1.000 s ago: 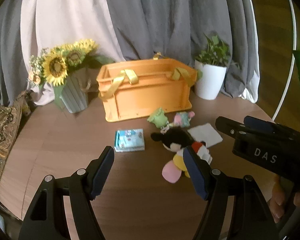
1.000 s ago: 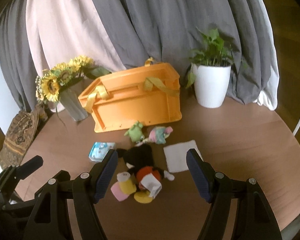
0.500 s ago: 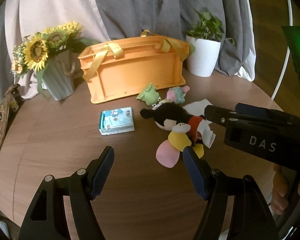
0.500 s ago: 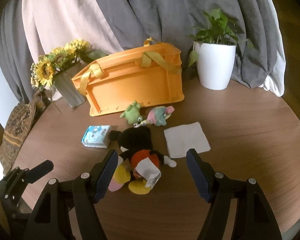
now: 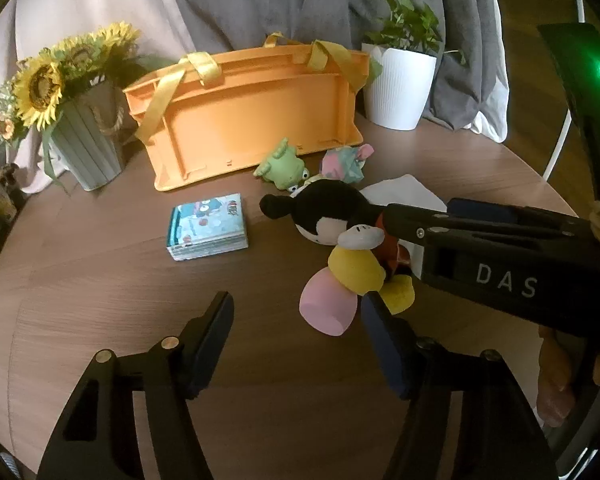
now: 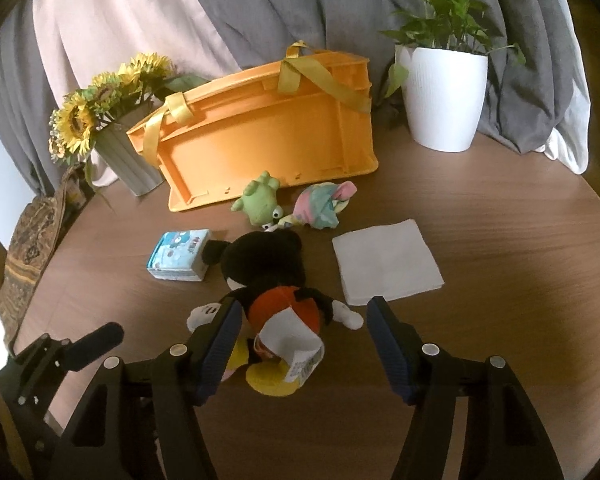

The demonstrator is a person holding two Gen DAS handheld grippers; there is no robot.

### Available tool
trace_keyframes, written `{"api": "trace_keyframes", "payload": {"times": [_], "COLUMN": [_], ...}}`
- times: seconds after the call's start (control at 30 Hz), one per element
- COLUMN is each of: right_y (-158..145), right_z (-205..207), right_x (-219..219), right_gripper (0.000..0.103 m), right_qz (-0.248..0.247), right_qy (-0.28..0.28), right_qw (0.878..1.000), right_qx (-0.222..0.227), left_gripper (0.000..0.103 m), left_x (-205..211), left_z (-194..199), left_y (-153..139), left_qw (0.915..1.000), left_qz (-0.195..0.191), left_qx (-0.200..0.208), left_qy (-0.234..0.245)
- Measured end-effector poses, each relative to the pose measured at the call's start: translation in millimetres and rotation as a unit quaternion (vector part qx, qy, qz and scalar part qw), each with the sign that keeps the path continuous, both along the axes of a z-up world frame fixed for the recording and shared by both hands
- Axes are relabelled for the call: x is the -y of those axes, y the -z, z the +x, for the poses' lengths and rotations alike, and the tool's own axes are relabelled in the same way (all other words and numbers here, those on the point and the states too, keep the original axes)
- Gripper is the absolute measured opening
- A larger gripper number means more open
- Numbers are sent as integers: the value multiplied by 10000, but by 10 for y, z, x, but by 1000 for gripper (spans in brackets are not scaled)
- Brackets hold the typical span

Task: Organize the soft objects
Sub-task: 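Grasp the pink egg sponge with the left gripper while the right gripper grasps the Mickey plush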

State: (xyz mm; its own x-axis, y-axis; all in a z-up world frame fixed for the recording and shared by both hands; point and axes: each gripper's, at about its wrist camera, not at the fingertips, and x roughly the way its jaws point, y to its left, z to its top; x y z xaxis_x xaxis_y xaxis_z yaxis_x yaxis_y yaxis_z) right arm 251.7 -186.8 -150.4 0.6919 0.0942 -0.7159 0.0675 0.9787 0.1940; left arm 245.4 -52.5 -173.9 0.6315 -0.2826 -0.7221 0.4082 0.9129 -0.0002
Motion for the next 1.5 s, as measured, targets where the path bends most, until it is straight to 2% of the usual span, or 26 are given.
{"api": "trace_keyframes", "payload": {"times": [0.3,0.7,1.0,1.1,1.33,1.5], "right_y": [108,231,281,299,308,313], "right_z": [75,190,233,232,224,217], "right_x": [-31,-25,-78,-81,-81,-87], "right_gripper": [62,61,47,45,40,39], "right_qz": [77,328,443,444,403,390], "right_qy": [-99,-135,-330,-366,-363,-346], "right_qw": [9999,9992,9982,9980,9982,9983], "right_qx": [-81,-164,-219,-245,-242,-244], "left_gripper": [63,54,43,37,35,35], "left_x": [51,134,149,164,133,18], "left_z": [42,131,190,183,165,103], "left_y": [126,264,311,310,314,275], "left_qw": [9998,9993,9984,9981,9982,9991], "left_qz": [94,82,-118,-159,-226,-195], "left_qx": [-109,-225,-352,-341,-332,-329], "left_qy": [137,293,433,478,455,207]}}
